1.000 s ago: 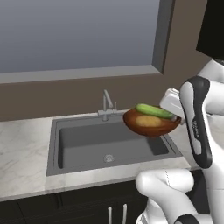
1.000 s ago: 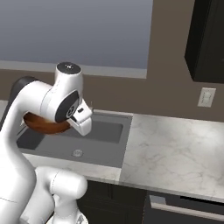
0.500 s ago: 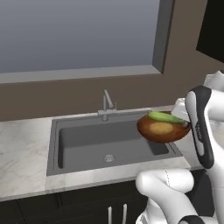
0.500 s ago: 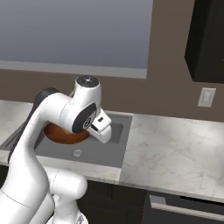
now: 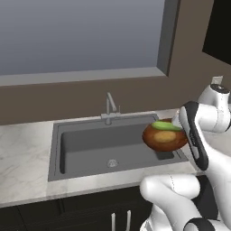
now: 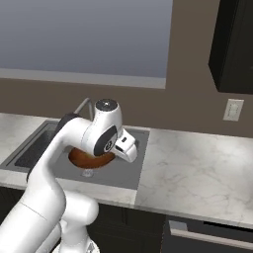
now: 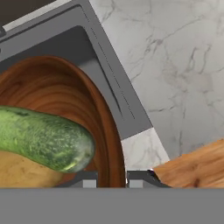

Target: Dump the cucumber and potato from the bowl so the bowl can be washed. Place the bowl in the sink after clearing the leftovers.

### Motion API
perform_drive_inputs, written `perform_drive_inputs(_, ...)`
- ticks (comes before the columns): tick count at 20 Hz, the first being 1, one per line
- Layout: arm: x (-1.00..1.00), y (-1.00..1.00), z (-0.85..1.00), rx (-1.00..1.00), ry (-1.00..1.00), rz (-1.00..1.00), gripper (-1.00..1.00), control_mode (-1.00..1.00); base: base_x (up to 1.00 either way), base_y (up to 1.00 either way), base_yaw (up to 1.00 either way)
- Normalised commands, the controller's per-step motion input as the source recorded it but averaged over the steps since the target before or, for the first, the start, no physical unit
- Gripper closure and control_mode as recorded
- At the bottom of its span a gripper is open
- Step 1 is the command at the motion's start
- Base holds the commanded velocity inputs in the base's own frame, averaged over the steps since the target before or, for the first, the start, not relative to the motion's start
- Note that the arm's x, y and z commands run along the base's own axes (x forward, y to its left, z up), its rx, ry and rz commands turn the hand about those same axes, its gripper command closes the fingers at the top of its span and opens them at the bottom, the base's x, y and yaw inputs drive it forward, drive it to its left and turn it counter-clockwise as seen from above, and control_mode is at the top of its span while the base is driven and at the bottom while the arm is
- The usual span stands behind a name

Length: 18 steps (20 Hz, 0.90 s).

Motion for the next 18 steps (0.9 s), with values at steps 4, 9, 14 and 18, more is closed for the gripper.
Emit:
perform_drive_inputs(4, 0.88, 0.0, -0.26, 0.0, -0.02, 0.0, 1.0, -1.0, 0.0, 0.0, 0.0)
perform_drive_inputs(9, 0.69, 0.0, -0.19, 0.0, 0.0, 0.02, 1.0, -1.0, 0.0, 0.0, 0.0)
perform_drive_inputs(14, 0.37, 0.03, -0.26, -0.01, 0.0, 0.03, 1.0, -1.0, 0.0, 0.0, 0.0)
perform_drive_inputs(18, 0.17, 0.11, -0.32, -0.05, 0.0, 0.05, 1.0, -1.0, 0.0, 0.0, 0.0)
